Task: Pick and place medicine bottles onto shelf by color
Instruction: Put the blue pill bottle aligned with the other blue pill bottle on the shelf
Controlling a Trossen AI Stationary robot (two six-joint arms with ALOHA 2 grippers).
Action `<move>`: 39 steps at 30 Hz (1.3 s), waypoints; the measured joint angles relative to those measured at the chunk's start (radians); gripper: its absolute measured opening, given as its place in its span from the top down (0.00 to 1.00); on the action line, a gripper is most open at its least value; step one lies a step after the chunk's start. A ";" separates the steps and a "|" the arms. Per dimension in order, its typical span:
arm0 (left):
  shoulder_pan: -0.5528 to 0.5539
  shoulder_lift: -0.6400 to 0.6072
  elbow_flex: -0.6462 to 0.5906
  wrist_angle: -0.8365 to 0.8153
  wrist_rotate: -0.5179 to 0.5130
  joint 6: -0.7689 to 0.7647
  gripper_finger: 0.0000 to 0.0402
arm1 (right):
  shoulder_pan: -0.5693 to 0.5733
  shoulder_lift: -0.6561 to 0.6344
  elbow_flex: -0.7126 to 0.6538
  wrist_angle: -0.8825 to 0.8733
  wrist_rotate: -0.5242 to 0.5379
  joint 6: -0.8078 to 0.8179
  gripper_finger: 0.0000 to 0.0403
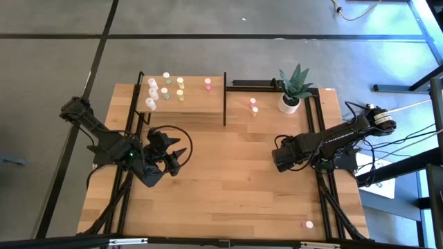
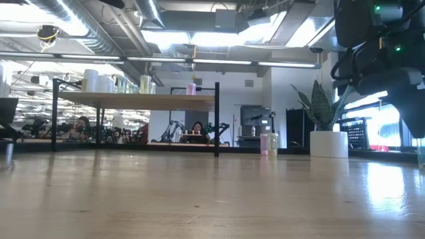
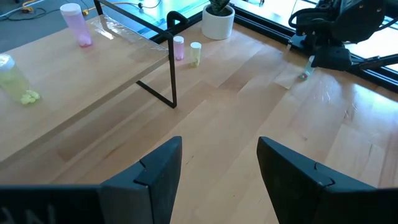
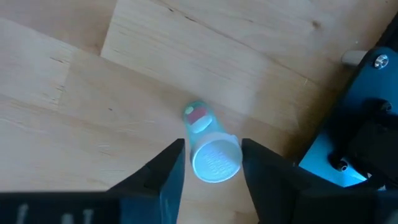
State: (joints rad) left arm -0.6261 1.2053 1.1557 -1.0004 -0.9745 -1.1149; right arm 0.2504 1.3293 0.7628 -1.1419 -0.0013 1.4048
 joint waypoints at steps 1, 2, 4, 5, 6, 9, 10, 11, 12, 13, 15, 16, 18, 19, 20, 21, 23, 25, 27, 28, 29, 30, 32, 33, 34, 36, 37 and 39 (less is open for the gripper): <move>0.000 0.000 0.000 0.000 0.000 0.000 0.50 | 0.000 0.000 0.000 0.000 0.000 0.000 0.62; 0.000 0.000 0.000 0.000 0.000 0.000 0.50 | 0.000 0.000 0.000 0.000 0.000 0.000 0.63; 0.000 0.000 0.000 0.000 0.000 0.000 0.50 | 0.000 0.000 0.000 0.000 0.000 0.000 0.65; 0.000 0.000 0.000 0.000 0.000 0.000 0.50 | 0.000 0.000 0.000 0.000 0.000 0.000 0.66; 0.000 0.000 0.000 0.000 0.000 0.000 0.50 | 0.000 0.000 0.000 0.000 0.000 0.000 0.67; 0.000 0.000 0.000 0.000 0.000 0.000 0.50 | 0.000 -0.001 0.000 -0.002 0.000 0.000 0.69; 0.000 0.000 0.000 0.000 0.000 0.000 0.50 | 0.000 -0.001 0.000 -0.002 0.000 -0.001 0.69; 0.000 0.000 0.000 0.000 0.000 0.000 0.50 | 0.000 -0.001 0.000 -0.002 0.000 -0.003 0.69; 0.000 0.000 0.000 0.000 0.000 0.000 0.50 | 0.000 -0.001 0.000 -0.001 0.001 -0.014 0.69; 0.000 0.000 0.000 0.000 0.000 0.000 0.50 | 0.000 -0.001 0.000 0.001 0.001 -0.029 0.69; 0.000 0.000 0.000 0.000 0.000 0.000 0.50 | 0.000 -0.001 0.001 0.009 0.001 -0.063 0.69; 0.000 0.000 0.000 0.000 0.000 0.000 0.50 | 0.000 -0.001 0.004 0.014 0.000 -0.077 0.69; 0.000 0.000 0.000 0.000 0.000 0.000 0.50 | 0.000 -0.001 0.017 0.028 0.000 -0.106 0.69; 0.000 0.000 0.000 0.000 0.000 0.000 0.50 | 0.000 -0.001 0.028 0.031 0.000 -0.121 0.69; 0.000 0.000 0.000 0.000 0.000 0.000 0.50 | 0.000 -0.001 0.039 0.032 0.000 -0.128 0.69; 0.000 0.000 0.000 0.000 0.000 0.000 0.50 | 0.000 -0.001 0.052 0.032 0.000 -0.132 0.69; 0.000 0.000 0.000 0.000 0.000 0.000 0.50 | 0.000 -0.001 0.086 0.037 0.001 -0.157 0.69; 0.000 0.000 0.000 0.000 0.000 0.000 0.50 | 0.000 -0.001 0.122 0.041 0.007 -0.182 0.69; 0.000 0.000 0.000 0.000 0.000 0.000 0.50 | 0.000 -0.001 0.158 0.054 0.016 -0.212 0.69; 0.000 0.000 0.000 0.000 0.000 0.000 0.50 | 0.000 0.000 0.178 0.064 0.021 -0.236 0.69; 0.000 0.000 0.000 0.000 0.000 0.000 0.50 | 0.000 0.007 0.198 0.069 0.027 -0.253 0.69; 0.000 0.000 0.000 0.000 0.000 0.000 0.50 | 0.000 0.017 0.221 0.069 0.035 -0.271 0.69; 0.000 0.000 0.000 0.000 0.000 0.000 0.50 | 0.000 0.047 0.268 0.070 0.044 -0.320 0.69; 0.000 0.000 0.000 0.000 0.000 0.000 0.50 | 0.000 0.068 0.295 0.072 0.048 -0.349 0.69; 0.000 0.000 0.000 -0.001 0.000 0.000 0.50 | 0.000 0.094 0.326 0.071 0.053 -0.380 0.69; 0.000 0.000 0.000 0.000 0.000 0.000 0.50 | 0.000 0.155 0.390 0.071 0.059 -0.454 0.69; 0.000 0.000 0.000 0.000 0.000 0.000 0.50 | 0.000 0.187 0.426 0.070 0.060 -0.493 0.69; 0.000 0.000 0.000 0.000 0.000 0.000 0.50 | -0.006 0.252 0.503 0.071 0.057 -0.582 0.69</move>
State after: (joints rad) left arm -0.6260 1.2057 1.1557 -1.0008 -0.9743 -1.1149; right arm 0.2448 1.5812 1.2653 -1.0712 0.0560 0.8225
